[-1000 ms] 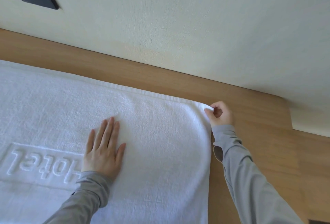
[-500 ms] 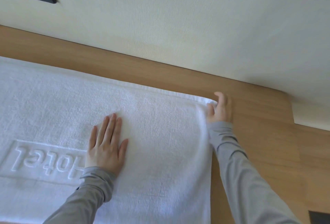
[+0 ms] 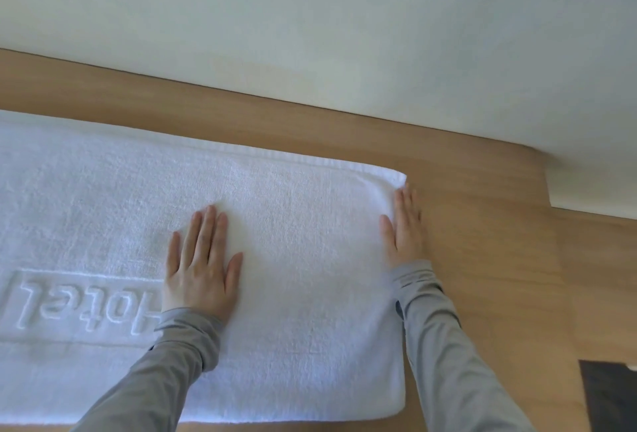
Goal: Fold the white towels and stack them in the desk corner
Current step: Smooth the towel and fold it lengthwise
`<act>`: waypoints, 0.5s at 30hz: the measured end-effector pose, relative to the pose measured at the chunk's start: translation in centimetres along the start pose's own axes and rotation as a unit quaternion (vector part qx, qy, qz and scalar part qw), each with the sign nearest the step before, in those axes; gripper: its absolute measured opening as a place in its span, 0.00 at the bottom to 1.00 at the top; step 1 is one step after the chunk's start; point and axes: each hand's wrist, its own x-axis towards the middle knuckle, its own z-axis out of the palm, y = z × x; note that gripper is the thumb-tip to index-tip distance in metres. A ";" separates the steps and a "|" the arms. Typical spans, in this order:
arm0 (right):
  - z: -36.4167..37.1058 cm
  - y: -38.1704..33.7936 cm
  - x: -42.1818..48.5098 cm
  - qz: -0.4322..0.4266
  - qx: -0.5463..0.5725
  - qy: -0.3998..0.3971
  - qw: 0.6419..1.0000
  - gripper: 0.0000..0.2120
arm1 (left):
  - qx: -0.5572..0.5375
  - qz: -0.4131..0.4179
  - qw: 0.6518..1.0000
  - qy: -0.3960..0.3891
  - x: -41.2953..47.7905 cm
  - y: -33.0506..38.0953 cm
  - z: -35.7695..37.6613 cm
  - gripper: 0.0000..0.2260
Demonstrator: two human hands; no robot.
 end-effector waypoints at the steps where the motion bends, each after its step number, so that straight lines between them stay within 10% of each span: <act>1: -0.3 -0.6 -0.7 0.003 -0.006 0.029 1.000 0.27 | 0.001 0.000 1.000 -0.001 0.0 0.0 0.0 0.27; 8: 4.4 -4.7 -13.8 -0.170 -0.125 -0.034 0.977 0.27 | -0.005 0.005 1.000 -0.006 -0.1 0.1 -0.3 0.27; 15: 1.8 0.6 -19.3 0.129 -0.087 0.010 0.988 0.34 | -0.009 0.011 1.000 -0.015 -0.2 0.0 -0.3 0.29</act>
